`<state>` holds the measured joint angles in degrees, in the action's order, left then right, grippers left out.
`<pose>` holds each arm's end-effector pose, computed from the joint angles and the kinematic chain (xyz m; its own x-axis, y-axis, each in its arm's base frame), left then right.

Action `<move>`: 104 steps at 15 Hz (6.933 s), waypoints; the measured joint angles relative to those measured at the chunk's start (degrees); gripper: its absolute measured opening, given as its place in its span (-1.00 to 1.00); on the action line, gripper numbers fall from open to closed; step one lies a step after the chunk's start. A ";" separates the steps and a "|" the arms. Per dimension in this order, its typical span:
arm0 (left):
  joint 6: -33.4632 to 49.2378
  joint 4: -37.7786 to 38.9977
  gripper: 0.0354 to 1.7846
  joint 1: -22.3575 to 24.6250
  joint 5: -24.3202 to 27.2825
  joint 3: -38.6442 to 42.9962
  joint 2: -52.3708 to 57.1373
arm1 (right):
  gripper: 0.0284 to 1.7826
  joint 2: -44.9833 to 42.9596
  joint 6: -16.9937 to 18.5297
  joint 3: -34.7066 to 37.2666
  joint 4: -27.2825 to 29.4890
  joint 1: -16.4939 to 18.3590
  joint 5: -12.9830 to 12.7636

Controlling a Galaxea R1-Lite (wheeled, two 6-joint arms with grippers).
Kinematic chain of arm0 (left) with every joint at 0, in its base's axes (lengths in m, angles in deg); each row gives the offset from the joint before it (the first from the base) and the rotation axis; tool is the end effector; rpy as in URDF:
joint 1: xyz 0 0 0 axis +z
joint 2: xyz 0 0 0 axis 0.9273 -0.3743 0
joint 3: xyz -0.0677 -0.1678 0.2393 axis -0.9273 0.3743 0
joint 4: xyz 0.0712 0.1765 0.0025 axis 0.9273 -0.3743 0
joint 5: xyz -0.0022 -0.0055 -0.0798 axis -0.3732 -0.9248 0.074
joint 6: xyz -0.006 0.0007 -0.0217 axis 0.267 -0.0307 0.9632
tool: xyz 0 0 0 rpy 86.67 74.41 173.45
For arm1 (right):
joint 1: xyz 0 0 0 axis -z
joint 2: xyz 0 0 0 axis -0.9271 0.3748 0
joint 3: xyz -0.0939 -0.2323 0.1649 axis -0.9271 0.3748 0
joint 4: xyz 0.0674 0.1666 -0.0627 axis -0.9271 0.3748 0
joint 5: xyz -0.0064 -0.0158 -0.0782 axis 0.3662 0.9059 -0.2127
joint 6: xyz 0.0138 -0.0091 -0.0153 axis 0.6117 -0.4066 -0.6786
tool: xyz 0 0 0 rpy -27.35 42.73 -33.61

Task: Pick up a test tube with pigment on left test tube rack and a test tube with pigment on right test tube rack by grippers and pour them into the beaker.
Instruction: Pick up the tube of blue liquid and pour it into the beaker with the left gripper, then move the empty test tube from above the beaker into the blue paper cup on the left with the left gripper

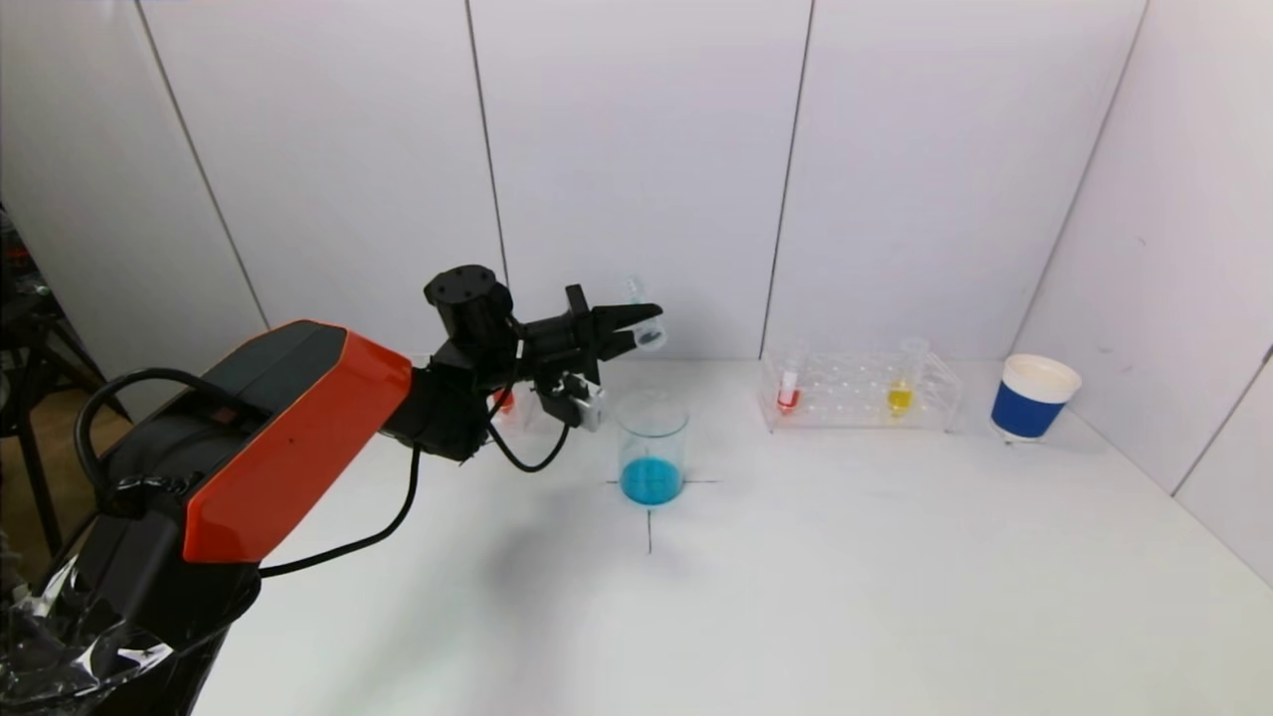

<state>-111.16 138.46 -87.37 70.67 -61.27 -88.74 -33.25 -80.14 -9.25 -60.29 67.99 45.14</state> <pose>0.4600 -0.1813 0.1273 0.2362 -0.9580 0.1627 -0.3017 0.0868 0.9494 -0.0225 -0.0004 0.0767 0.9998 -0.0153 0.0090 0.0154 0.9998 -0.0114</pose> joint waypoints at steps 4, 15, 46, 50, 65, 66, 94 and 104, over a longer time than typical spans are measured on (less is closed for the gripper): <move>-0.05 0.02 -0.53 0.00 -0.02 0.48 0.41 | 0.99 0.00 -0.02 0.00 0.00 0.00 0.02; 3.39 -0.30 -0.53 0.15 -5.40 7.75 2.23 | 0.99 0.00 0.00 0.00 0.00 0.00 0.00; 85.63 -44.17 -0.53 10.91 -68.84 37.02 59.89 | 0.99 0.00 -0.02 0.00 0.02 0.00 0.04; 90.17 -43.69 -0.53 16.48 -68.13 38.89 59.39 | 0.99 0.00 -0.02 0.00 0.00 0.00 0.04; 92.25 -24.28 -0.53 32.68 -59.28 27.95 31.42 | 0.99 0.00 -0.02 0.00 0.00 0.00 0.02; 92.20 -23.41 -0.53 33.23 -59.04 27.06 29.87 | 0.99 0.00 0.00 0.00 0.00 0.00 0.00; 90.72 -21.78 -0.53 35.49 -56.11 19.19 13.51 | 0.99 0.00 0.00 0.00 0.00 0.00 0.00; 90.64 -21.75 -0.53 35.44 -56.16 19.41 13.84 | 0.99 0.00 0.00 0.00 0.00 0.00 0.04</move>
<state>-20.53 116.71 -51.93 14.50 -41.86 -74.90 -33.25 -80.14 -9.25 -60.29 67.99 45.17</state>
